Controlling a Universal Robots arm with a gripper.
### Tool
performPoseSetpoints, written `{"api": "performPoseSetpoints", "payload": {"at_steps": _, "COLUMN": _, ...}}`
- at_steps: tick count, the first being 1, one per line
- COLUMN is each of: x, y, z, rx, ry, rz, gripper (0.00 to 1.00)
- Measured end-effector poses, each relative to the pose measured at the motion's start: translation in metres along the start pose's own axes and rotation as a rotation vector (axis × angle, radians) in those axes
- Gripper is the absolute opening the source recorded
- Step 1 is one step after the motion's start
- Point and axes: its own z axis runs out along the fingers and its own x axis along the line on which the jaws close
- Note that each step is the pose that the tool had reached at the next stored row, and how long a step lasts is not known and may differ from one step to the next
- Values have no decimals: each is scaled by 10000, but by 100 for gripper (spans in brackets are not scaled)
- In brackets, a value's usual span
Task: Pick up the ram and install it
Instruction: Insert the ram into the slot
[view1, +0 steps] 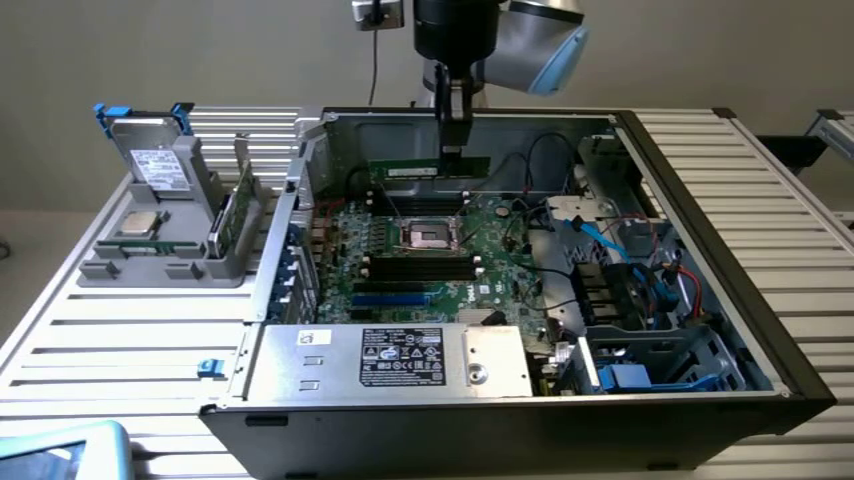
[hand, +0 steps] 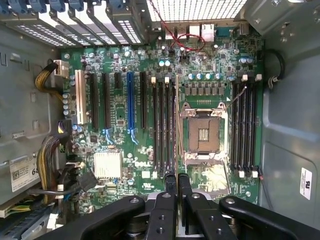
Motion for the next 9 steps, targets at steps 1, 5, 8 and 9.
{"api": "performPoseSetpoints", "payload": {"at_steps": 1, "x": 0, "y": 0, "z": 10, "rx": 0, "ry": 0, "rz": 0, "gripper": 14}}
{"api": "performPoseSetpoints", "payload": {"at_steps": 5, "x": 6, "y": 1, "z": 44, "rx": -20, "ry": 1, "rz": -2, "gripper": 14}}
{"api": "performPoseSetpoints", "payload": {"at_steps": 8, "x": 25, "y": 1, "z": 67, "rx": -69, "ry": 2, "rz": -4, "gripper": 14}}
{"api": "performPoseSetpoints", "payload": {"at_steps": 9, "x": 30, "y": 1, "z": 75, "rx": -98, "ry": 2, "rz": -6, "gripper": 14}}
